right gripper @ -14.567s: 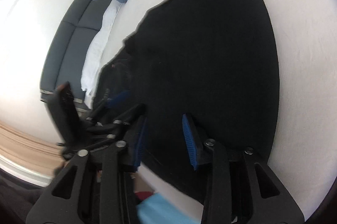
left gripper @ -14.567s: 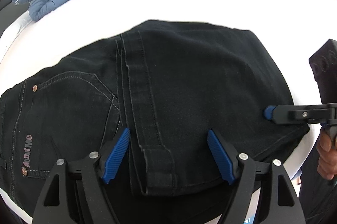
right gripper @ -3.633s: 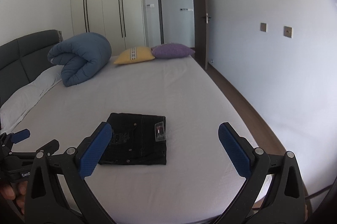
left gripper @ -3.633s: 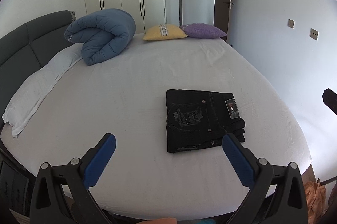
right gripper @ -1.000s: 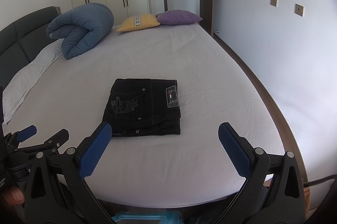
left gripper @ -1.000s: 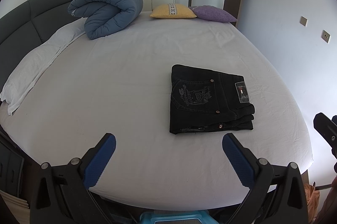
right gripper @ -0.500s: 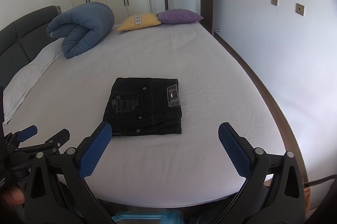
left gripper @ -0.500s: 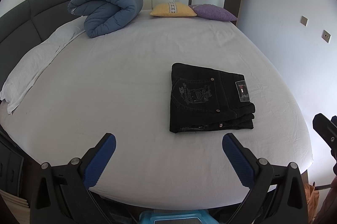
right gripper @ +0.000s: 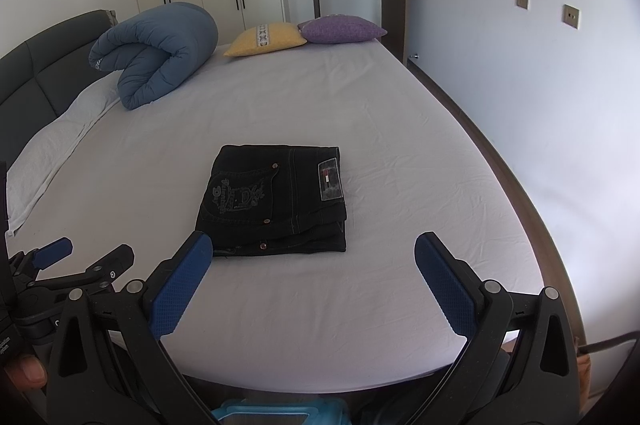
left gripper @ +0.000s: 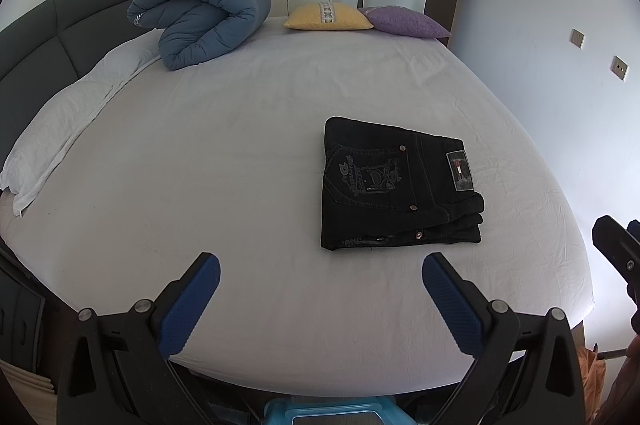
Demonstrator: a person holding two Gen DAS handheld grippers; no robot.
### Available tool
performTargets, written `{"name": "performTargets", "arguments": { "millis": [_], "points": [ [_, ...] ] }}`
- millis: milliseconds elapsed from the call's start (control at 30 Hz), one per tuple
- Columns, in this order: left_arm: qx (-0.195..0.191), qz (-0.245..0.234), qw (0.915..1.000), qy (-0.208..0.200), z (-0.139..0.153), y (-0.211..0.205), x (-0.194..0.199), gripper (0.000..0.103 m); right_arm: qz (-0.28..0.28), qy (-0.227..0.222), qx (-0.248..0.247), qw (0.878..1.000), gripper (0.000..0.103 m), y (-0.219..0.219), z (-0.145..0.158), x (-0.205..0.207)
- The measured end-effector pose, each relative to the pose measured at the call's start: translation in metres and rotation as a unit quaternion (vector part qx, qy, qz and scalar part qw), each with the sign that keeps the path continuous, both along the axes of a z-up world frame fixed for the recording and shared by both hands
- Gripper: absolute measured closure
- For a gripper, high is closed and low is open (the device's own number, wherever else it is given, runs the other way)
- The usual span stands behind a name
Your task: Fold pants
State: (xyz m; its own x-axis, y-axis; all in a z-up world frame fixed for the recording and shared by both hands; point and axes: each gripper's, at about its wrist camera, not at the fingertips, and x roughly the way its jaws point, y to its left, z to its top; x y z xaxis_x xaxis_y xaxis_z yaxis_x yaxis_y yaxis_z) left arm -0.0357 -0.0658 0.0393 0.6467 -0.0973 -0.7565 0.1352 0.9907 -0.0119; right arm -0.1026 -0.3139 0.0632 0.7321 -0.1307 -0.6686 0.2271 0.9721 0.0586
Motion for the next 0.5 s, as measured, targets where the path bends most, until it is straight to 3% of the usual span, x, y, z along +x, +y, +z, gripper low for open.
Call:
{"name": "performTargets", "arguments": {
  "millis": [500],
  "points": [
    [0.009,0.006,0.9999,-0.007,-0.0012,-0.0021,-0.0013,0.0,0.0,0.002,0.001,1.0,0.0,0.0027,-0.0062,-0.0043]
  ]
}}
